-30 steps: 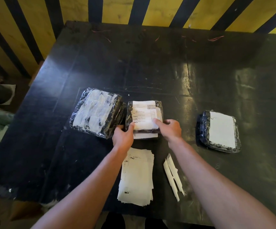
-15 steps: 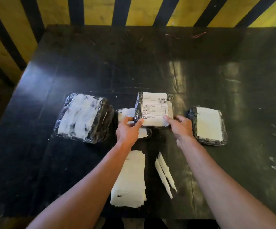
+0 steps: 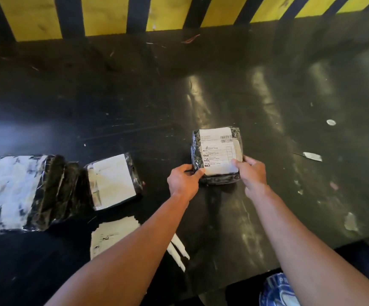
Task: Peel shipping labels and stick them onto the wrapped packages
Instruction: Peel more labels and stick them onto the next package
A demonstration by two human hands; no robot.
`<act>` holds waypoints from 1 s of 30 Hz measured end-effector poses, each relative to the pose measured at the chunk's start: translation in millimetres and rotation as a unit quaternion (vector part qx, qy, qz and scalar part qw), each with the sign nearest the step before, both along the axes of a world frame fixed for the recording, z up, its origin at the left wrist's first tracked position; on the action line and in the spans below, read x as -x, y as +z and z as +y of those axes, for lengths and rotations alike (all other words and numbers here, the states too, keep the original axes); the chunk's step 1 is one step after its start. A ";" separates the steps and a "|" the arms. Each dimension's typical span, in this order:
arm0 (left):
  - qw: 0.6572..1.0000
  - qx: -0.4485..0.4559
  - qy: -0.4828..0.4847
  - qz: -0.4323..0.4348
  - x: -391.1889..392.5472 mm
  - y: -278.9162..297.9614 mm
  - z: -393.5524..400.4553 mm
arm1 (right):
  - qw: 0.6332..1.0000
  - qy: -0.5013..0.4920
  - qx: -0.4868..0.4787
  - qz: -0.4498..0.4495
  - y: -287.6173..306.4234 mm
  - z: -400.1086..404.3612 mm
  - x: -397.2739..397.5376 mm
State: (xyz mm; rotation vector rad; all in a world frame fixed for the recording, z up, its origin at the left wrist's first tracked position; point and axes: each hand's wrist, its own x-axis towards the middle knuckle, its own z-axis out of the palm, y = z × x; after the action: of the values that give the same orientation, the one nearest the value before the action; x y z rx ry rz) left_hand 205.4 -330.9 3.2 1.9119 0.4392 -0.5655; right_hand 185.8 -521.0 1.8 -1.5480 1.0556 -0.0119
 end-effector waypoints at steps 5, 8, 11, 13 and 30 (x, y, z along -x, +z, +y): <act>0.999 -0.042 -0.024 -0.023 -3.8 -4.3 -15.3 | 0.999 0.029 -0.010 0.013 -4.7 -17.7 -1.8; 0.996 -0.043 -0.063 -0.036 -0.8 -1.8 -4.6 | 0.997 0.061 0.030 0.027 -5.4 -19.0 1.5; 0.993 -0.038 -0.102 -0.054 10.1 4.3 22.7 | 0.985 0.087 0.134 0.058 -6.5 -14.0 12.3; 0.991 -0.033 -0.114 -0.063 23.7 7.9 51.7 | 0.963 0.108 0.243 0.035 -7.5 -2.0 26.1; 0.983 -0.159 0.072 0.050 182.0 -17.9 303.9 | 0.914 0.382 0.121 0.062 -31.7 244.8 144.8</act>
State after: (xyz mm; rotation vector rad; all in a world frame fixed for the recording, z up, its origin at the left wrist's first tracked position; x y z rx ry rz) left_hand 23.5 -27.0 -14.6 2.1387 0.7645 -0.5211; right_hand 41.0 -276.1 -29.9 -2.1252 0.4895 0.5171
